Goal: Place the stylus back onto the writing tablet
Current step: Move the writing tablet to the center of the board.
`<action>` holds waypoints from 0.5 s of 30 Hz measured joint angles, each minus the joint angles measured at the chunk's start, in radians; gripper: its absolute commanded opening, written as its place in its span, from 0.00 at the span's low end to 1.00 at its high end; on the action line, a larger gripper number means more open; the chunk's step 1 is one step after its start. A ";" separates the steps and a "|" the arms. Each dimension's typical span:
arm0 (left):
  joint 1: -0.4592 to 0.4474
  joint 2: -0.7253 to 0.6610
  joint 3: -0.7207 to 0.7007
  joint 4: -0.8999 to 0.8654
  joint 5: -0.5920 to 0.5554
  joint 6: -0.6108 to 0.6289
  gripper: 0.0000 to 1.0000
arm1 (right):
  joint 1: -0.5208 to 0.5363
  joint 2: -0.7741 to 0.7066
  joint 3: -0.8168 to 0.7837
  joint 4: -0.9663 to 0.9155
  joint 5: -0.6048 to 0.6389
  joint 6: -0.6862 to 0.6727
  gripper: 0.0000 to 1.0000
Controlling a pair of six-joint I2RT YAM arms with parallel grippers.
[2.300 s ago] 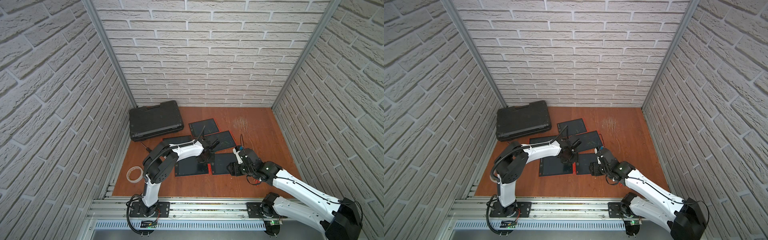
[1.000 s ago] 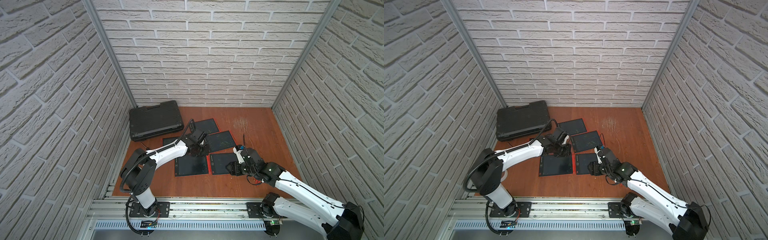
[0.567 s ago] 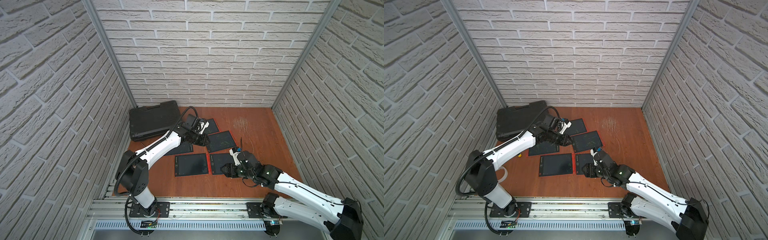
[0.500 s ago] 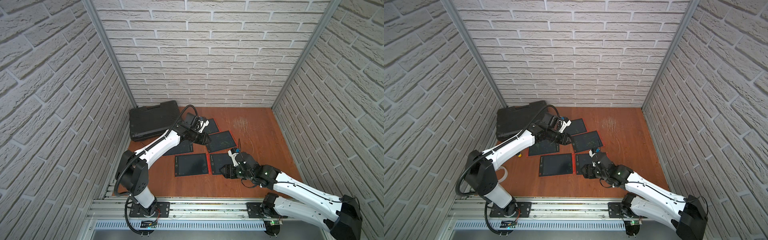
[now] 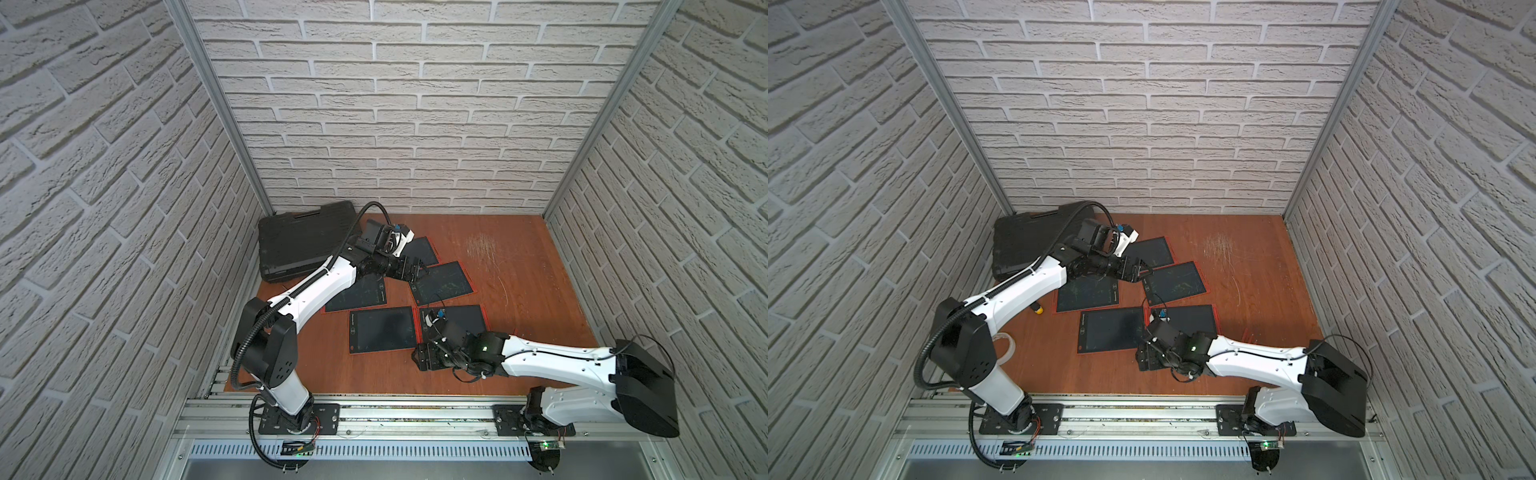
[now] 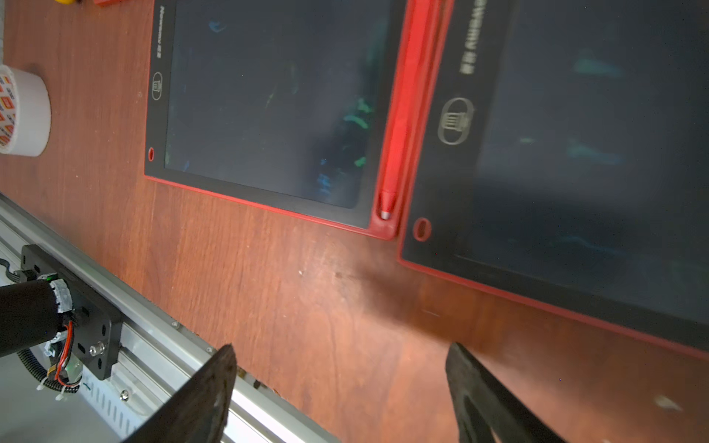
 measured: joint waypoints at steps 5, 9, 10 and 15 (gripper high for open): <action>0.000 -0.068 -0.001 0.001 -0.060 0.005 0.98 | 0.024 0.119 0.067 0.049 -0.012 0.009 0.91; 0.000 -0.093 -0.001 0.001 -0.085 0.009 0.98 | 0.029 0.167 0.100 0.064 -0.015 0.018 0.91; 0.000 -0.094 -0.001 0.001 -0.090 0.010 0.98 | 0.030 0.177 0.107 0.065 -0.015 0.021 0.91; 0.000 -0.094 -0.001 0.000 -0.113 0.018 0.98 | 0.032 0.218 0.138 0.061 -0.003 0.040 0.90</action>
